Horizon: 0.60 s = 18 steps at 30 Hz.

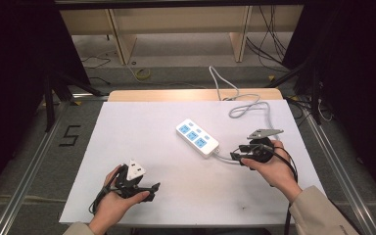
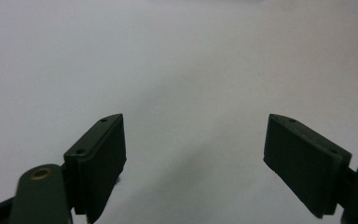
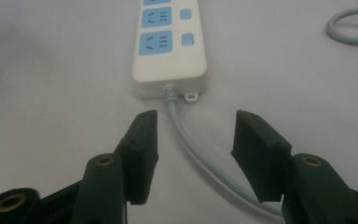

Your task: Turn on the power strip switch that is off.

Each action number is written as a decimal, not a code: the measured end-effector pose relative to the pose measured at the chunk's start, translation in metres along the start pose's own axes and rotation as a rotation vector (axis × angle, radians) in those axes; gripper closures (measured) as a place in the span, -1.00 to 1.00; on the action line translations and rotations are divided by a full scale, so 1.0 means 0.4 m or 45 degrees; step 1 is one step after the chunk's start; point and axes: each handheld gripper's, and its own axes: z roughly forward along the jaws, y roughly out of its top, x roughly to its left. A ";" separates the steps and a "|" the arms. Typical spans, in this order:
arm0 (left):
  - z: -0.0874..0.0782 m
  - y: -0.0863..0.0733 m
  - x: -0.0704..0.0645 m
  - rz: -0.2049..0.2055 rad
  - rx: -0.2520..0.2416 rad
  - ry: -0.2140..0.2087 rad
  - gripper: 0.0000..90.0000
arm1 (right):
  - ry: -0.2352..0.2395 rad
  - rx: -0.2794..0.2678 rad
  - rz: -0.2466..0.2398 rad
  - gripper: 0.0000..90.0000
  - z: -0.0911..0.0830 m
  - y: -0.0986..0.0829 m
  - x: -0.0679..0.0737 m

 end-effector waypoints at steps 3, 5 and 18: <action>-0.001 0.001 0.000 0.000 -0.003 0.000 -0.54 | 0.000 -0.001 -0.014 0.10 -0.010 -0.023 0.001; -0.001 0.001 0.000 -0.003 -0.004 0.002 -0.54 | 0.001 -0.008 -0.018 0.08 -0.018 -0.040 0.002; -0.004 0.001 -0.001 -0.001 -0.014 0.005 -0.54 | 0.012 -0.069 -0.022 0.02 -0.070 -0.123 0.010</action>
